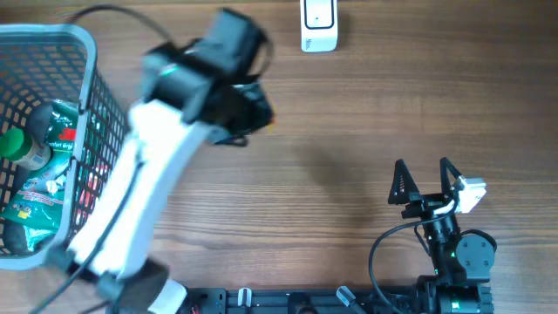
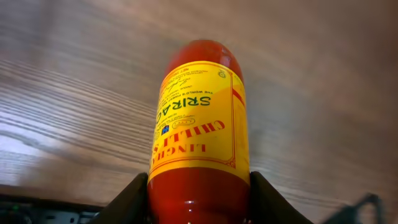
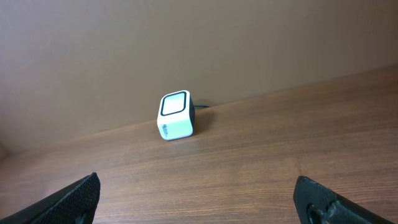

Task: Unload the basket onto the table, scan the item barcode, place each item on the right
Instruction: 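Lift the sriracha bottle out and set it upright on the table, then return the left gripper to the basket and grasp the green-lidded jar, then place the green-lidded jar on the table left of the bottle, then reach the left gripper into the basket and grasp the green glove pack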

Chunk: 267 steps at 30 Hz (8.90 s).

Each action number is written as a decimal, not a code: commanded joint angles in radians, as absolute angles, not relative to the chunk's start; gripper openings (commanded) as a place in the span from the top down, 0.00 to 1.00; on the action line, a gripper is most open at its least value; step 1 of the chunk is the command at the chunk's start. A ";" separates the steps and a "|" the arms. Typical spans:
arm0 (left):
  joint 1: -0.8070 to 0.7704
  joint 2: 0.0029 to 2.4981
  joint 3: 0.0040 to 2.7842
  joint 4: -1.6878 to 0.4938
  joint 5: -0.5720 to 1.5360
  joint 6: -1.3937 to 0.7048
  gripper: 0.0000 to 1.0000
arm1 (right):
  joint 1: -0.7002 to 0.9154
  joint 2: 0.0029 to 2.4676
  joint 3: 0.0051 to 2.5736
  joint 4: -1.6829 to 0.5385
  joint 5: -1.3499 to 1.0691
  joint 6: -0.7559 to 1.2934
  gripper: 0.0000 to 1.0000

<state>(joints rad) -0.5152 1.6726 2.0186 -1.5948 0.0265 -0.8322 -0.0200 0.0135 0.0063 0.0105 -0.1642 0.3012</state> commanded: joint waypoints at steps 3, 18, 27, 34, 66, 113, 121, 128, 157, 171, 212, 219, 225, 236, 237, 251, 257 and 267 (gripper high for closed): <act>-0.568 1.911 2.028 -1.554 0.176 -0.809 0.64 | -0.012 0.007 0.005 0.013 -0.179 0.298 0.00; -0.553 2.087 2.028 -1.559 0.158 -0.422 0.56 | -0.012 0.007 0.005 0.013 -0.179 0.298 0.00; -0.552 2.143 2.028 -1.557 0.057 -0.361 0.50 | -0.012 0.007 0.005 0.013 -0.179 0.298 0.00; -0.552 2.142 2.030 -1.557 0.057 -0.344 0.18 | -0.012 0.007 0.005 0.013 -0.179 0.298 0.00; 0.245 1.678 2.576 -1.684 -0.272 -0.593 0.00 | -0.012 0.007 0.005 0.013 -0.179 0.298 0.00; 0.677 2.040 1.459 -0.559 -0.322 -0.609 0.00 | -0.012 0.007 0.005 0.013 -0.179 0.298 0.00; 0.665 1.987 1.462 -0.569 -0.388 -0.605 0.25 | -0.012 0.007 0.005 0.013 -0.179 0.298 0.00; 0.634 1.768 1.462 -0.631 -0.408 -0.606 0.33 | -0.012 0.007 0.005 0.013 -0.179 0.298 0.00; -0.356 1.477 1.393 -0.959 -0.335 -0.747 0.34 | -0.012 0.007 0.005 0.013 -0.179 0.298 0.00; -0.513 1.686 0.987 -0.421 -0.472 -0.981 0.31 | -0.012 0.007 0.005 0.013 -0.179 0.298 0.00; 0.537 1.312 1.473 -1.116 -0.198 -0.876 0.00 | -0.012 0.007 0.005 0.013 -0.179 0.298 0.00; 0.533 1.510 1.472 -1.147 -0.198 -0.876 0.00 | -0.012 0.007 0.005 0.013 -0.179 0.298 0.00; 0.533 1.624 1.471 -1.164 -0.153 -0.875 0.00 | -0.012 0.007 0.005 0.013 -0.179 0.299 0.00; 0.508 1.669 1.271 -0.982 -0.149 -0.875 0.00 | -0.012 0.007 0.005 0.013 -0.179 0.298 0.00; 0.508 1.669 1.253 -0.964 -0.148 -0.875 0.00 | -0.012 0.007 0.005 0.013 -0.179 0.298 0.00; 0.469 1.670 1.098 -0.796 -0.146 -1.003 0.00 | -0.012 0.007 0.005 0.013 -0.179 0.298 0.00; 0.469 1.670 1.096 -0.796 -0.138 -1.249 0.00 | -0.012 0.007 0.005 0.013 -0.179 0.298 0.00; 0.469 1.673 1.096 -0.746 -0.243 -1.404 0.00 | -0.012 0.007 0.005 0.013 -0.179 0.298 0.00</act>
<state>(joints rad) 0.4778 1.6569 1.1069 -0.7555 -0.1555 -1.3529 -0.0200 0.0135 0.0063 0.0105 -0.1642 0.3012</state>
